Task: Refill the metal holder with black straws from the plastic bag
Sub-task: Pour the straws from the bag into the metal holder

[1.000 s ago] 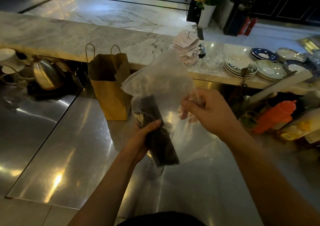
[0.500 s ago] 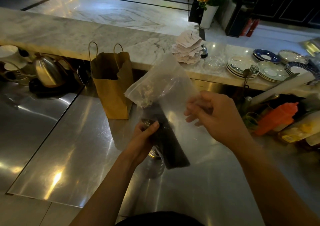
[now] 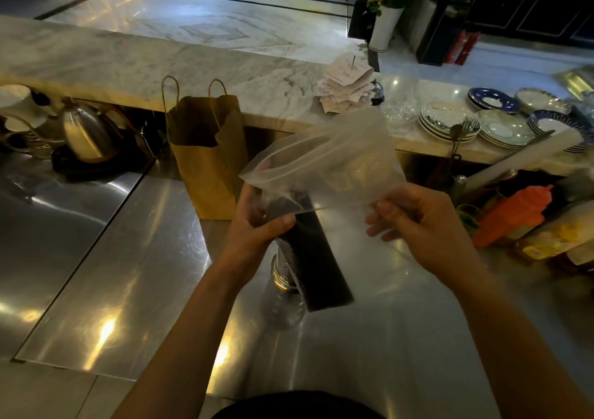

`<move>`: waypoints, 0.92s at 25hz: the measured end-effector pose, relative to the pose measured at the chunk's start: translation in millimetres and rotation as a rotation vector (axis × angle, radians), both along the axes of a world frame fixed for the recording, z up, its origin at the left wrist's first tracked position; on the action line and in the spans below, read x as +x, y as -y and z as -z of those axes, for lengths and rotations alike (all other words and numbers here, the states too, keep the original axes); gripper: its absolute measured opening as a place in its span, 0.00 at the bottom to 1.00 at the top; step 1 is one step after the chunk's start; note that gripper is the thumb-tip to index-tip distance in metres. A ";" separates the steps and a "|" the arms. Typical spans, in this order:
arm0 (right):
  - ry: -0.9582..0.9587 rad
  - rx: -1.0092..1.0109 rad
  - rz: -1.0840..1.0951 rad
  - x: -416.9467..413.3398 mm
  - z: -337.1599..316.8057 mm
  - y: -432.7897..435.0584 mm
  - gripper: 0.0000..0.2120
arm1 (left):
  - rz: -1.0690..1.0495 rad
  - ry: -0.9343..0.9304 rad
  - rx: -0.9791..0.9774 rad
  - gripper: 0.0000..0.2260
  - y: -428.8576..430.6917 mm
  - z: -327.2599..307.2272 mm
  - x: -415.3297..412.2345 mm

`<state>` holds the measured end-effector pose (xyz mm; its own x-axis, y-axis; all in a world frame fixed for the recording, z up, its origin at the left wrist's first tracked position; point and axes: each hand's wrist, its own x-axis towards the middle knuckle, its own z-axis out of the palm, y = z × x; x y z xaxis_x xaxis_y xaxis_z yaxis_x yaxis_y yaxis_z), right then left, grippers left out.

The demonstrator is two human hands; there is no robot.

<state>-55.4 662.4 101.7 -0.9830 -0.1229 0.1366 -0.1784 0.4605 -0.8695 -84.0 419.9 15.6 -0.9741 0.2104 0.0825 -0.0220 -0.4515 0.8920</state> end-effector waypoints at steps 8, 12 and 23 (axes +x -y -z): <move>0.004 0.007 -0.006 0.7 7.1 -10.3 0.08 | -0.186 -0.151 -0.258 0.15 14.3 -22.5 1.8; 0.021 -0.039 0.003 3.0 7.0 -17.3 0.08 | -0.261 -0.175 -0.511 0.14 28.2 -27.3 2.3; 0.078 -0.053 0.008 2.7 11.8 -23.2 0.07 | -0.225 -0.259 -0.518 0.11 32.0 -23.3 15.4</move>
